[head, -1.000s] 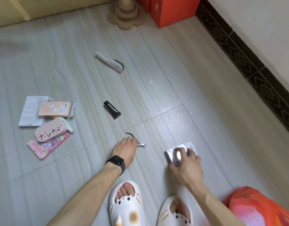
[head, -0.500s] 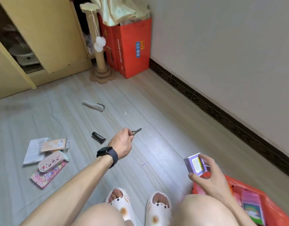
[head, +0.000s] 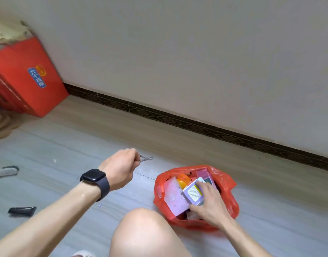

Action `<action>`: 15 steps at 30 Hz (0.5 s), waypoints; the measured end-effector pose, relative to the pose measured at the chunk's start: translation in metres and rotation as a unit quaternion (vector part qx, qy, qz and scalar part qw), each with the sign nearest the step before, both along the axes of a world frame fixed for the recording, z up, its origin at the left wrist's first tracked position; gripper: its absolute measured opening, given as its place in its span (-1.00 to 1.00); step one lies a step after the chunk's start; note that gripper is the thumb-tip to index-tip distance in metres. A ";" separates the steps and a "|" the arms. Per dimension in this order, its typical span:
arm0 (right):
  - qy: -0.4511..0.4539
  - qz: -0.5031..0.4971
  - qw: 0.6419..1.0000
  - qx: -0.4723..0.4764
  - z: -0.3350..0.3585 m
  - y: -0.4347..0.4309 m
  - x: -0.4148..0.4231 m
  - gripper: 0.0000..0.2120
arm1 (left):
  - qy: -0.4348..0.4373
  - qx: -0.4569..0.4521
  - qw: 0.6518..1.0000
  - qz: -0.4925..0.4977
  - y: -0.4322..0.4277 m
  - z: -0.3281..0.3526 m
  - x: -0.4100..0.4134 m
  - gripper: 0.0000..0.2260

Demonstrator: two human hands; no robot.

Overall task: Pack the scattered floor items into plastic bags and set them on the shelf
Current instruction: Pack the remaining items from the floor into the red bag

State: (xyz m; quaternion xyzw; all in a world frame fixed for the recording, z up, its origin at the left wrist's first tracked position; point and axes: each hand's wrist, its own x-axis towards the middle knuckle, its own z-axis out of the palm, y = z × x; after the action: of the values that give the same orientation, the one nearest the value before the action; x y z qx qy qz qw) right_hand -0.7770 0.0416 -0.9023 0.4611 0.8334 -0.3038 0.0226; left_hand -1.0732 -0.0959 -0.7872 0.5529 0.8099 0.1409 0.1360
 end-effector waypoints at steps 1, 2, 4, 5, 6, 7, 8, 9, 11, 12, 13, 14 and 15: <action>-0.004 0.004 1.000 0.002 -0.004 0.000 -0.001 -0.23 | -0.011 -0.002 1.000 -0.006 0.011 -0.005 0.007 -0.96; -0.010 0.010 1.000 0.005 -0.008 0.000 -0.003 -0.24 | -0.023 -0.004 1.000 -0.012 0.020 -0.009 0.014 -0.96; -0.030 0.026 0.999 0.021 -0.011 0.002 -0.006 -0.26 | -0.054 -0.015 0.998 -0.015 0.037 -0.021 0.031 -0.96; -0.047 0.032 0.998 0.028 -0.012 0.003 -0.007 -0.27 | -0.080 -0.018 0.997 -0.009 0.044 -0.027 0.039 -0.96; -0.059 0.033 0.997 0.030 -0.013 0.005 -0.007 -0.29 | -0.113 -0.018 0.993 0.001 0.049 -0.032 0.047 -0.97; -0.067 0.032 0.997 0.031 -0.013 0.006 -0.007 -0.30 | -0.145 -0.017 0.989 0.010 0.053 -0.037 0.054 -0.97; -0.078 0.030 0.996 0.031 -0.015 0.007 -0.007 -0.31 | -0.169 -0.016 0.985 0.016 0.057 -0.042 0.059 -0.97; -0.090 0.026 0.995 0.025 -0.016 0.009 -0.008 -0.32 | -0.187 -0.015 0.982 0.019 0.059 -0.046 0.062 -0.96; -0.061 -0.017 0.998 -0.023 -0.007 0.010 -0.011 -0.34 | -0.209 -0.015 0.978 0.017 0.064 -0.053 0.066 -0.96; -0.003 -0.061 0.995 -0.081 0.002 0.009 -0.014 -0.37 | -0.217 -0.014 0.976 0.019 0.066 -0.055 0.067 -0.96; 0.072 -0.119 0.977 -0.164 0.013 0.008 -0.019 -0.45 | -0.228 -0.012 0.973 0.022 0.070 -0.057 0.068 -0.95; 0.150 -0.168 0.940 -0.257 0.026 0.007 -0.027 -0.53 | -0.236 -0.008 0.971 0.023 0.073 -0.059 0.069 -0.95; 0.217 -0.203 0.895 -0.332 0.036 0.007 -0.033 -0.57 | -0.235 -0.007 0.972 0.016 0.077 -0.062 0.071 -0.96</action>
State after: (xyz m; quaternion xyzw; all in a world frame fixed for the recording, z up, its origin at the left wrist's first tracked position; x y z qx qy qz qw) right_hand -0.8101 0.0489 -0.8658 0.5083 0.5567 -0.6534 -0.0689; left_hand -1.0018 -0.0191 -0.8494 0.4898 0.7651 0.2637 0.3244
